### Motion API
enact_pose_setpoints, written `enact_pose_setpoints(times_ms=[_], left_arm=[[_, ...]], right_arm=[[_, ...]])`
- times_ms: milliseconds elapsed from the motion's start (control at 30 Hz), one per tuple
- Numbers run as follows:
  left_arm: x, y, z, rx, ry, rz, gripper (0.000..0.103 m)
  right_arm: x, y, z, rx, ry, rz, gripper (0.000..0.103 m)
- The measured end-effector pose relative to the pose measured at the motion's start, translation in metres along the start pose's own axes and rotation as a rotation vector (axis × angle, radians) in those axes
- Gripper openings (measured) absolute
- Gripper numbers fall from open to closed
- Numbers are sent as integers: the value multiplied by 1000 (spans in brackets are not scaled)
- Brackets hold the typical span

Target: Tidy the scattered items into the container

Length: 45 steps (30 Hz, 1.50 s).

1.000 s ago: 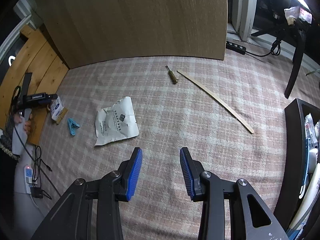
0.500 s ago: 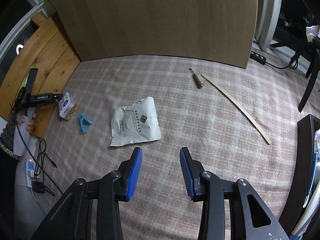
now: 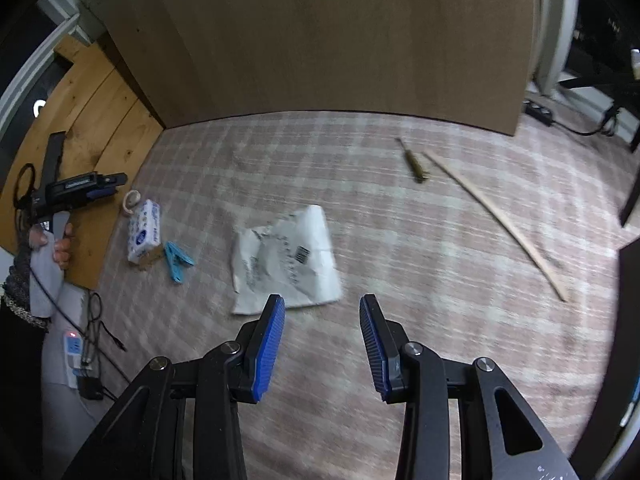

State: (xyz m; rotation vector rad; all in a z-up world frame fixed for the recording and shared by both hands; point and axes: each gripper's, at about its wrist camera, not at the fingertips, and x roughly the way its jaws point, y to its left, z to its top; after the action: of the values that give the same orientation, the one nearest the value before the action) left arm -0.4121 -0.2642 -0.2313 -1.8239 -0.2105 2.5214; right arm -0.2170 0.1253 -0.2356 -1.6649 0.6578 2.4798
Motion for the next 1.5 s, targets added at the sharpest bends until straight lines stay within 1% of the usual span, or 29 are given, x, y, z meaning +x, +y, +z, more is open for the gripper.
enact_pose_setpoints(times_ms=[100, 133, 167, 200, 233, 267, 367, 500, 533, 633, 700, 767, 833, 900, 933, 1033, 1100, 1133, 1167, 1200, 1233, 1267, 1300, 1333, 1367, 1400, 1467, 1500], left_arm=[[12, -3, 5, 9, 53, 9, 66], [15, -5, 3, 12, 60, 9, 60], [18, -6, 1, 13, 66, 6, 51], [21, -6, 0, 7, 73, 1, 47], [24, -7, -4, -1, 81, -13, 39], [22, -8, -7, 1, 61, -15, 39], [17, -16, -20, 10, 42, -49, 36], [11, -36, -41, 27, 17, -74, 34], [8, -46, -49, 36, 3, -68, 34], [4, -73, -70, 57, -19, -107, 34], [1, -95, -86, 74, -29, -130, 34], [-1, -118, -102, 96, -42, -140, 34], [-4, -145, -119, 143, -48, -149, 34], [-7, -170, -134, 171, -53, -159, 34], [-8, -182, -142, 182, -53, -176, 33], [-12, -218, -164, 185, -48, -251, 32], [-11, -239, -174, 212, -27, -306, 32], [-13, -250, -181, 217, 0, -355, 33], [-18, -251, -182, 212, 2, -354, 35], [-25, -253, -184, 199, -22, -327, 36], [-32, -254, -186, 193, -44, -314, 41], [-40, -247, -186, 177, -80, -294, 51], [-48, -233, -188, 166, -98, -284, 56], [-49, -217, -169, 156, -109, -280, 60], [-42, -205, -160, 231, -84, -312, 60], [-41, -195, -160, 238, -64, -321, 60], [-45, -180, -171, 252, -31, -343, 60], [-43, -175, -177, 259, -12, -358, 60]], right_arm=[[9, 12, 6, -17, 6, 14, 36], [11, 15, 7, -24, 6, 15, 36], [13, 19, 10, -30, 5, 16, 36], [15, 21, 12, -34, 4, 16, 36], [19, 24, 16, -40, 4, 14, 36], [23, 26, 18, -43, 7, 12, 36], [38, 33, 27, -53, 25, 10, 36], [64, 38, 35, -71, 53, -35, 36], [72, 40, 38, -76, 61, -43, 36], [87, 48, 39, -108, 73, -81, 36], [89, 57, 37, -161, 60, -117, 36], [90, 65, 29, -232, 68, -155, 36], [88, 66, 18, -285, 66, -193, 36], [82, 59, 6, -306, 67, -214, 36], [78, 53, 1, -303, 66, -215, 36], [65, 28, -15, -262, 69, -239, 36], [56, 11, -23, -225, 76, -247, 36], [50, 1, -28, -204, 76, -270, 36], [46, -7, -31, -184, 79, -283, 37], [39, -15, -35, -154, 86, -292, 37], [32, -20, -39, -129, 86, -276, 37], [26, -22, -47, -110, 74, -234, 37], [19, -22, -51, -94, 66, -192, 37], [12, -20, -58, -69, 60, -128, 38], [8, -18, -62, -51, 56, -87, 38], [6, -14, -67, -26, 54, -30, 38], [8, -7, -74, 25, 67, 73, 38], [12, -2, -75, 40, 77, 107, 38]])
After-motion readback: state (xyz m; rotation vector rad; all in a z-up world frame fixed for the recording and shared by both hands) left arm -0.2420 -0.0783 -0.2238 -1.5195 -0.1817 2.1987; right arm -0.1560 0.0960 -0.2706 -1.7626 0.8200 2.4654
